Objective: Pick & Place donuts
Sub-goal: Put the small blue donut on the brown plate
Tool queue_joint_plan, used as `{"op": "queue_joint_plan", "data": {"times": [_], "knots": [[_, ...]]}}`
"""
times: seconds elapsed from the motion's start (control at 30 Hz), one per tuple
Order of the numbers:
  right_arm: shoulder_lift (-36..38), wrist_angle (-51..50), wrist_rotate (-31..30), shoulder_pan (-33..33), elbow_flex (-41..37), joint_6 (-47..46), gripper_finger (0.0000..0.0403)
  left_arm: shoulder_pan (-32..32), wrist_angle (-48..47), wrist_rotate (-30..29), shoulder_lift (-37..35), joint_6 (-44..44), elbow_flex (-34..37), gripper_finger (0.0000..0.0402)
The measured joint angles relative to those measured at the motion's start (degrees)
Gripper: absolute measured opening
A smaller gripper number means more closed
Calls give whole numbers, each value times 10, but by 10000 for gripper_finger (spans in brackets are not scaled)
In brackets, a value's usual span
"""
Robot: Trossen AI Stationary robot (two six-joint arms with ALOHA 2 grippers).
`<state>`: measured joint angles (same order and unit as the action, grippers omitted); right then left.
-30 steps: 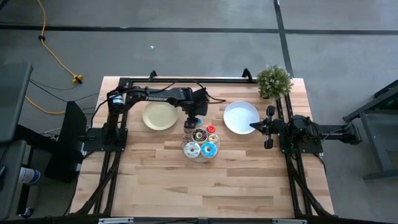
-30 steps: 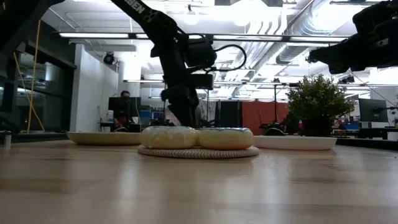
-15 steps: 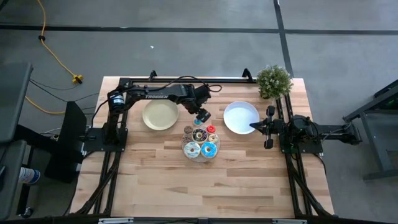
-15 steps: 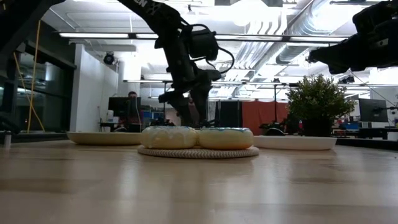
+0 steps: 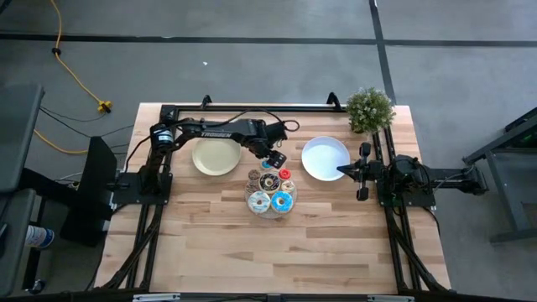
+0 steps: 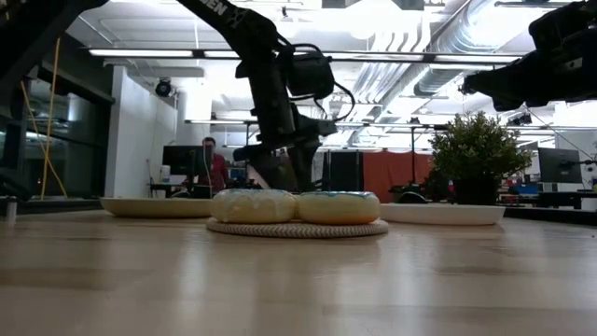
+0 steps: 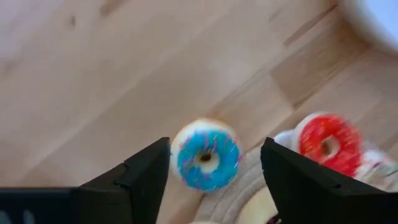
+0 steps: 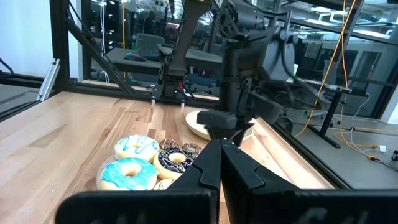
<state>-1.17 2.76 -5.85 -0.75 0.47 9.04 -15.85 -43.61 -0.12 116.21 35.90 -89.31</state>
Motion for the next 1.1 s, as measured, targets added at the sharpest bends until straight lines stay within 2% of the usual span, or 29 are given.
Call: {"op": "queue_joint_plan", "data": {"times": [0.23, 0.33, 0.6, 0.7, 1.1], "knots": [[0, 0, 0, 0, 0, 0, 0, 5, 5, -7, -1, 18, -1, 354], [0, 0, 0, 0, 0, 0, 0, 5, 1, 6, -1, 21, -1, 377], [0, 0, 0, 0, 0, 0, 0, 9, 4, -15, 14, 22, -2, 382], [0, 0, 0, 0, 0, 0, 0, 8, -17, -8, 19, 22, 1, 382], [0, 0, 0, 0, 0, 0, 0, 4, 1, 9, 46, 14, -2, 382]]}}
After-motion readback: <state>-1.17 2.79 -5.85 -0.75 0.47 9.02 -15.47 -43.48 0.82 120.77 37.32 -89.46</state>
